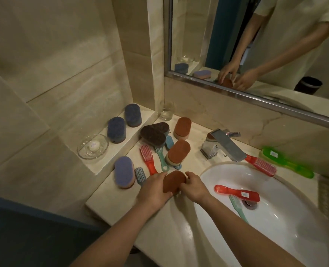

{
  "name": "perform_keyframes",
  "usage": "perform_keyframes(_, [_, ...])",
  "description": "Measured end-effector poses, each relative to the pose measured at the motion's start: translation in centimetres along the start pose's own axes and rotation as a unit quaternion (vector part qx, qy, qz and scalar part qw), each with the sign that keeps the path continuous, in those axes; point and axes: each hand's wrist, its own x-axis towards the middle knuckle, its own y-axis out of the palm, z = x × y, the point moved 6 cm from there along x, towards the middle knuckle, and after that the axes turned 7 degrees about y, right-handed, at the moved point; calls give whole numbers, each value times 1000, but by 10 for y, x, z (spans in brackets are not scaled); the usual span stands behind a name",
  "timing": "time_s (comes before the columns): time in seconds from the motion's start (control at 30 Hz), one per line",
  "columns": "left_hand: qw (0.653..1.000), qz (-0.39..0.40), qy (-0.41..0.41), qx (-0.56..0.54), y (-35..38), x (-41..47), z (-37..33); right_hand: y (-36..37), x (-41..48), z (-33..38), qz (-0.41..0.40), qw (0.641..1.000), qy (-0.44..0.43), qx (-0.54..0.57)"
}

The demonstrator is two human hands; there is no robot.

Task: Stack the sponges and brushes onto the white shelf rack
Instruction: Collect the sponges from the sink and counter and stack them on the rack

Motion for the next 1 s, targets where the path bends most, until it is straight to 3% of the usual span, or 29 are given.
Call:
perform_keyframes(0.2, [1000, 3, 5, -21, 8, -1, 6, -5, 3, -1, -26, 990, 21, 135])
perform_keyframes(0.47, [981, -9, -17, -191, -8, 15, 7, -24, 8, 33, -32, 965, -16, 260])
perform_keyframes(0.57, [966, -49, -58, -247, -21, 25, 10, -34, 18, 45, -41, 953, -23, 300])
perform_keyframes(0.7, [936, -130, -116, -307, -41, 38, 19, -48, 36, 56, -107, 964, -45, 238])
perform_keyframes(1.0, [926, -164, -170, -293, -42, 55, 39, -29, 78, 59, -84, 983, 52, 157])
